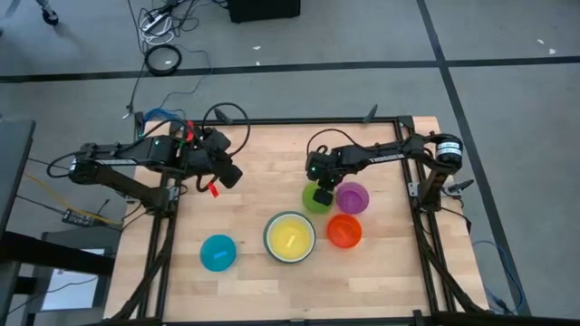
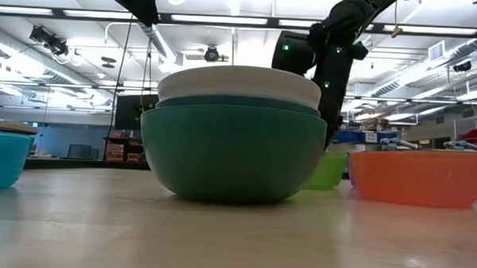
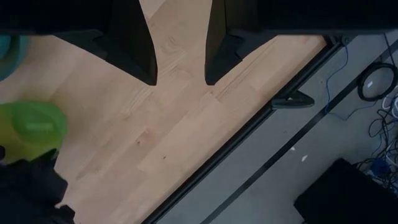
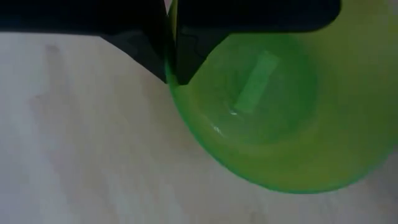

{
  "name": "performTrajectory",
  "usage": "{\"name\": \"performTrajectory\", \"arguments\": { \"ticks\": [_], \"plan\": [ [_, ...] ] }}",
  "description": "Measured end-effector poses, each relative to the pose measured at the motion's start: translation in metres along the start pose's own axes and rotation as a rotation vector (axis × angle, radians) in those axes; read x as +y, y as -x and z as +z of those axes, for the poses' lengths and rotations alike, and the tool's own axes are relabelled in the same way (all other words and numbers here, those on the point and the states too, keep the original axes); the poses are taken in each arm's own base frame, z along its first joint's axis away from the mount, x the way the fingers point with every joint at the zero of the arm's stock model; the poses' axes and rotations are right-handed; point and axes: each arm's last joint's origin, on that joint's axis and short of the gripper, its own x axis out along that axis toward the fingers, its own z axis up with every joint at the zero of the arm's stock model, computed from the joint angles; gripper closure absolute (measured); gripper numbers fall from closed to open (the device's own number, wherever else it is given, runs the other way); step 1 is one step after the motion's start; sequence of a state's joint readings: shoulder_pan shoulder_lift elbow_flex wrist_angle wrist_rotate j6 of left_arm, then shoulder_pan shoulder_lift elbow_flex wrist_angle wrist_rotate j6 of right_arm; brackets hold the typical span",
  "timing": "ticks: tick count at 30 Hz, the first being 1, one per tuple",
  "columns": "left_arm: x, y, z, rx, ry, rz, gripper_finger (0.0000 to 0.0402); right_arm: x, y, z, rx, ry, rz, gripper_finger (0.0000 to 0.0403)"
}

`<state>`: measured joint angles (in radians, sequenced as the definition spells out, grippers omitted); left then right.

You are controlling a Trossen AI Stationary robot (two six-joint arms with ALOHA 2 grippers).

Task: Nest bowls inside each other
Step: Stack the green bowl on top of the yellow bowl

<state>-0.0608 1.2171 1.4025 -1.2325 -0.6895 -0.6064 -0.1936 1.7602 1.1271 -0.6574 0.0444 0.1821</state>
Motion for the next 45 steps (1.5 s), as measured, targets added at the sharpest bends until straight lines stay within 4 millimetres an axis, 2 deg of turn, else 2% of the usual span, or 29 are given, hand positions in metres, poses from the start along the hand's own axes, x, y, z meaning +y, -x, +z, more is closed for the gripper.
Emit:
{"name": "performTrajectory", "arguments": {
  "ticks": [3, 6, 10, 13, 15, 19, 23, 31, 35, 39, 43, 45],
  "plan": [
    [0.000, 0.000, 0.000, 0.000, 0.001, -0.001, 0.0257, -0.001, 0.022, 0.006, -0.047, 0.004, -0.008, 0.0401],
    [0.000, 0.000, 0.000, 0.001, 0.000, 0.000, 0.0257, 0.010, 0.058, 0.016, -0.162, 0.024, 0.029, 0.0402],
    [0.000, 0.000, 0.000, 0.000, 0.001, -0.001, 0.0257, 0.042, 0.103, 0.022, -0.291, 0.094, 0.104, 0.0402],
    [0.000, 0.000, 0.001, -0.005, 0.005, -0.004, 0.0257, 0.072, 0.121, 0.022, -0.346, 0.146, 0.158, 0.0402],
    [0.000, 0.000, 0.001, -0.006, 0.006, -0.004, 0.0257, 0.093, 0.120, 0.019, -0.359, 0.185, 0.191, 0.0402],
    [0.000, 0.000, 0.001, -0.006, 0.007, -0.004, 0.0257, 0.128, 0.106, 0.014, -0.357, 0.226, 0.240, 0.0403],
    [0.000, 0.000, 0.001, -0.006, 0.009, -0.004, 0.0257, 0.144, 0.095, 0.013, -0.363, 0.238, 0.251, 0.0387],
    [0.000, 0.000, 0.001, -0.004, 0.008, -0.003, 0.0257, 0.138, 0.094, 0.016, -0.372, 0.182, 0.232, 0.0294],
    [0.000, 0.000, 0.001, -0.004, 0.008, -0.003, 0.0257, 0.136, 0.093, 0.017, -0.364, 0.175, 0.238, 0.0261],
    [0.000, 0.000, 0.001, -0.004, 0.008, -0.003, 0.0257, 0.130, 0.097, 0.017, -0.372, 0.167, 0.194, 0.0248],
    [0.000, 0.000, 0.001, -0.004, 0.008, -0.003, 0.0257, 0.129, 0.104, 0.022, -0.455, 0.154, 0.148, 0.0252],
    [0.000, 0.000, 0.001, -0.004, 0.009, -0.004, 0.0257, 0.130, 0.100, 0.023, -0.452, 0.152, 0.148, 0.0256]
  ]
}}
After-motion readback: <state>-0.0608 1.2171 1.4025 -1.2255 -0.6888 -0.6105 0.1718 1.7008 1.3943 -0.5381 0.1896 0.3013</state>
